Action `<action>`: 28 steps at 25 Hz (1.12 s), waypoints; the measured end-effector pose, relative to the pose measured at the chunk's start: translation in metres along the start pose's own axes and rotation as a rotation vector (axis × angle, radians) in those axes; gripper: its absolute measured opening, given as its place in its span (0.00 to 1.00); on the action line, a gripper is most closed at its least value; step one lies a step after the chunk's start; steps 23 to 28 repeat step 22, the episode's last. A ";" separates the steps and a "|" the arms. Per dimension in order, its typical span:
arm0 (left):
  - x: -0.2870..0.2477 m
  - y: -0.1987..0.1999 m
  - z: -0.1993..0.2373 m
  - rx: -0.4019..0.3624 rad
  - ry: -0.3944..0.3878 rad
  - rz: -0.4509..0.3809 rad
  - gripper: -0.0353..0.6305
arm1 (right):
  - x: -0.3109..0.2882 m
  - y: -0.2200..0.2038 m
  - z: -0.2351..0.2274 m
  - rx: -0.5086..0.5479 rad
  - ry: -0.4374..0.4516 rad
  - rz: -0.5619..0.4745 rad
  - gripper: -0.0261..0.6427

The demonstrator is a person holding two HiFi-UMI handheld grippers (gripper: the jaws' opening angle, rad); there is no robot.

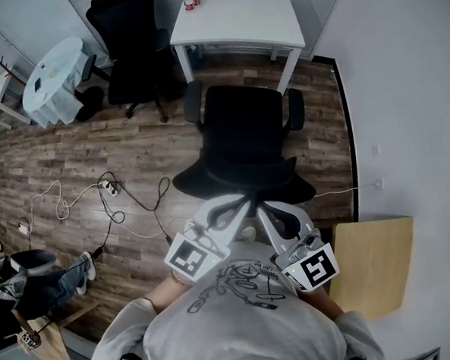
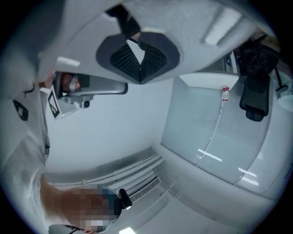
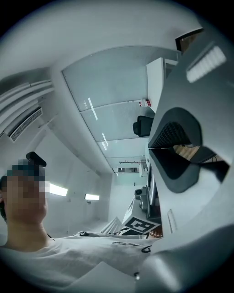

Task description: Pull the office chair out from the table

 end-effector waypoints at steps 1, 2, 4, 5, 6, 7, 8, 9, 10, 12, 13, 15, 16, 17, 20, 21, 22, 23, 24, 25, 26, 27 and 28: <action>0.000 0.001 -0.001 -0.007 -0.001 0.000 0.06 | 0.000 0.001 0.000 -0.002 -0.001 -0.001 0.06; 0.000 0.002 -0.001 -0.015 -0.001 0.000 0.06 | 0.000 0.001 0.001 -0.003 -0.002 -0.004 0.05; -0.001 0.003 -0.003 -0.025 0.000 -0.002 0.06 | -0.001 0.002 0.000 -0.004 -0.005 -0.009 0.05; -0.001 0.004 -0.003 -0.026 0.001 -0.004 0.06 | -0.001 0.002 0.000 -0.004 -0.006 -0.011 0.05; -0.002 0.005 -0.003 -0.028 0.001 -0.006 0.06 | -0.001 0.003 -0.001 -0.002 -0.007 -0.010 0.05; -0.003 0.006 -0.003 -0.029 0.000 -0.006 0.06 | -0.002 0.003 -0.002 0.000 -0.008 -0.009 0.05; -0.003 0.006 -0.002 -0.030 0.000 -0.006 0.06 | -0.002 0.003 -0.003 0.001 -0.008 -0.007 0.05; -0.004 0.006 -0.001 -0.031 0.001 -0.005 0.06 | -0.003 0.004 -0.003 0.002 -0.009 -0.006 0.05; -0.004 0.006 -0.001 -0.034 0.001 -0.005 0.06 | -0.003 0.004 -0.004 0.002 -0.009 -0.006 0.05; -0.006 0.007 0.000 -0.036 0.003 -0.005 0.06 | -0.003 0.004 -0.006 0.002 -0.010 -0.006 0.05; -0.006 0.007 0.001 -0.034 0.005 -0.004 0.06 | -0.003 0.004 -0.007 0.003 -0.011 -0.006 0.05; -0.007 0.007 0.002 -0.036 0.008 -0.001 0.06 | -0.004 0.005 -0.008 0.003 -0.012 -0.006 0.05; -0.007 0.007 0.003 -0.038 0.009 0.000 0.06 | -0.005 0.005 -0.008 0.004 -0.012 -0.006 0.05; -0.007 0.006 0.004 -0.043 0.010 0.003 0.06 | -0.005 0.005 -0.008 0.005 -0.012 -0.006 0.05; -0.005 0.005 0.005 -0.046 0.016 0.010 0.06 | -0.007 0.005 -0.006 0.009 -0.011 -0.005 0.05; -0.004 0.005 0.005 -0.045 0.017 0.011 0.06 | -0.007 0.006 -0.005 0.010 -0.010 -0.005 0.05; -0.003 0.005 0.005 -0.044 0.019 0.012 0.06 | -0.008 0.006 -0.004 0.011 -0.009 -0.005 0.05; -0.003 0.005 0.005 -0.044 0.019 0.012 0.06 | -0.008 0.006 -0.004 0.011 -0.009 -0.005 0.05; -0.003 0.005 0.005 -0.044 0.019 0.012 0.06 | -0.008 0.006 -0.004 0.011 -0.009 -0.005 0.05; -0.003 0.005 0.005 -0.044 0.019 0.012 0.06 | -0.008 0.006 -0.004 0.011 -0.009 -0.005 0.05; -0.003 0.005 0.005 -0.044 0.019 0.012 0.06 | -0.008 0.006 -0.004 0.011 -0.009 -0.005 0.05; -0.003 0.005 0.005 -0.044 0.019 0.012 0.06 | -0.008 0.006 -0.004 0.011 -0.009 -0.005 0.05; -0.003 0.005 0.005 -0.044 0.019 0.012 0.06 | -0.008 0.006 -0.004 0.011 -0.009 -0.005 0.05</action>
Point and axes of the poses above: the fingertips, and each gripper's own axes: x backward along the fingers, z to its left, y out of its top, the point moved 7 cm from there along x, backward along the fingers, and after that the axes turned 9 degrees about -y, right-handed, at the moved point
